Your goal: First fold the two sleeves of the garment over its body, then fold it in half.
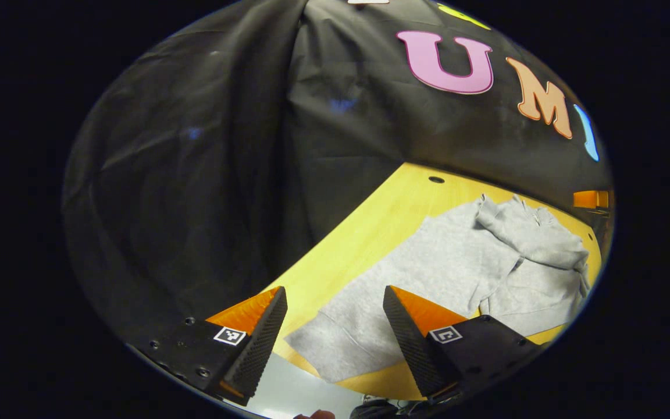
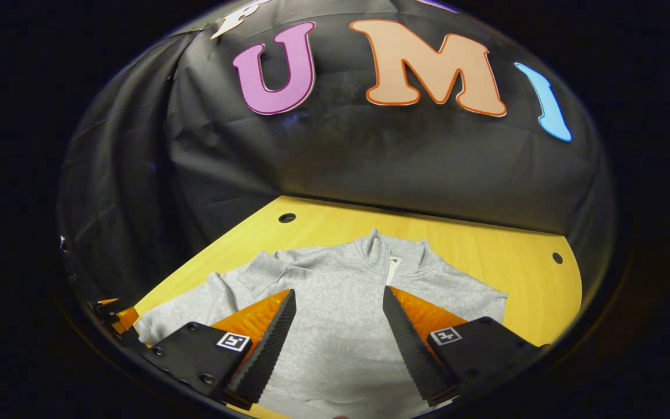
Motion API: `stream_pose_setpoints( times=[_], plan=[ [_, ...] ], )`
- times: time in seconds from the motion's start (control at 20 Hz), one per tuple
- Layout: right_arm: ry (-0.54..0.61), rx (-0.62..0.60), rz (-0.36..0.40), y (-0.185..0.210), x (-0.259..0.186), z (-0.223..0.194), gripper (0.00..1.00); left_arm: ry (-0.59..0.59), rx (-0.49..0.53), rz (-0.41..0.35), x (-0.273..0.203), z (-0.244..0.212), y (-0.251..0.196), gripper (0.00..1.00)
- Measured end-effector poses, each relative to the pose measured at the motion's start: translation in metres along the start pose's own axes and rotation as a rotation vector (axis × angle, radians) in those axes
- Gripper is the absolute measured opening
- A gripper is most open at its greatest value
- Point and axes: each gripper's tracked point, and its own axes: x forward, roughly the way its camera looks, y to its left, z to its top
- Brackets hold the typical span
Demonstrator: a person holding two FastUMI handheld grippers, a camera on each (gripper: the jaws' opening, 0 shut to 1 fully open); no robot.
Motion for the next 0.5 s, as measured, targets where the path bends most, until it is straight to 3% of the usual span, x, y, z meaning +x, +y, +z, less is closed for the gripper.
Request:
stream_pose_setpoints(
  times=[0.5],
  plan=[
    [0.003,0.029,-0.008,-0.012,-0.009,-0.003,0.96,0.161,-0.069,-0.011,0.015,-0.052,-0.002,0.97]
  ],
)
